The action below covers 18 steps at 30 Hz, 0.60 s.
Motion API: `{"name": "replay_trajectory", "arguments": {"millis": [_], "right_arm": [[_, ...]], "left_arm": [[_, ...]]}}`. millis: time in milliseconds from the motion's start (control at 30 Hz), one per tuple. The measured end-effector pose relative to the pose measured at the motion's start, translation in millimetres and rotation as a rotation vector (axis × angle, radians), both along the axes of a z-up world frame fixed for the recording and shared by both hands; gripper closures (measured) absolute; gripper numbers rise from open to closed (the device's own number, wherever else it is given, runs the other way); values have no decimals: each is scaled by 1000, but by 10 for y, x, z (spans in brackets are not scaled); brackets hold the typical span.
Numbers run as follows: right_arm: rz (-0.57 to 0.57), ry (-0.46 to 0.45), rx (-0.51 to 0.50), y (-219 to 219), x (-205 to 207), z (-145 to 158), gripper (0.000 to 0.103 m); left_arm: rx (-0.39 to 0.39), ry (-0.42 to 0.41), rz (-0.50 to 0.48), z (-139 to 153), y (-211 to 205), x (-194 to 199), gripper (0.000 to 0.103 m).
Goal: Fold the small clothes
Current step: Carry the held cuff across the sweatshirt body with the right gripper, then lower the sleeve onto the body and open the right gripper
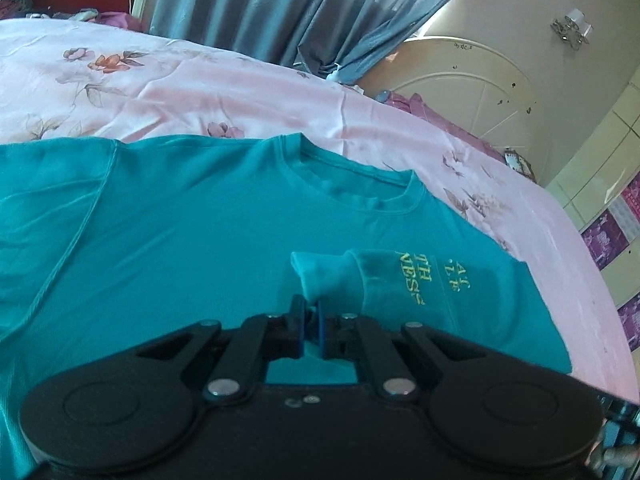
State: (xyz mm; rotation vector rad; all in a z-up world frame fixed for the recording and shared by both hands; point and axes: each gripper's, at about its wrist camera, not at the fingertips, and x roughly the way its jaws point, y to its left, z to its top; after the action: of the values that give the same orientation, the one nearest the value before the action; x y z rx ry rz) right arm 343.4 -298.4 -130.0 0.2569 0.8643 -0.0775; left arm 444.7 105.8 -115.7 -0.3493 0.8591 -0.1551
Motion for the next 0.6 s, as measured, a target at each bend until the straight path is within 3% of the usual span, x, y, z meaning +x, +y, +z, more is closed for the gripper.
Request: {"name": "replay_trajectory", "arguments": {"millis": [67, 133, 167, 267, 333, 400, 467, 533, 567, 600], "right_arm": [[-11, -3, -3, -26, -8, -4, 68], [-4, -6, -5, -36, -16, 2, 82], [6, -2, -26, -31, -33, -23, 82], [31, 2, -47, -48, -42, -58, 83], [46, -5, -67, -31, -69, -12, 82], [72, -25, -81, -1, -115, 22, 82], [110, -36, -103, 54, -132, 26, 82], [150, -51, -105, 106, -125, 25, 83], [151, -56, -122, 126, -119, 27, 84], [141, -59, -142, 138, -120, 30, 98]], "left_arm": [[10, -19, 23, 15, 28, -50, 97], [11, -64, 55, 66, 67, -90, 97], [23, -78, 55, 55, 80, -92, 97], [71, 21, 13, -147, 36, 25, 97], [90, 23, -10, -188, 20, 25, 96], [81, 25, -22, -184, 27, 33, 89], [66, 17, -31, -175, 47, 41, 75], [73, 24, -56, -183, 19, 95, 73], [81, 35, -74, -199, -10, 137, 75], [100, 40, -92, -205, -42, 157, 78]]}}
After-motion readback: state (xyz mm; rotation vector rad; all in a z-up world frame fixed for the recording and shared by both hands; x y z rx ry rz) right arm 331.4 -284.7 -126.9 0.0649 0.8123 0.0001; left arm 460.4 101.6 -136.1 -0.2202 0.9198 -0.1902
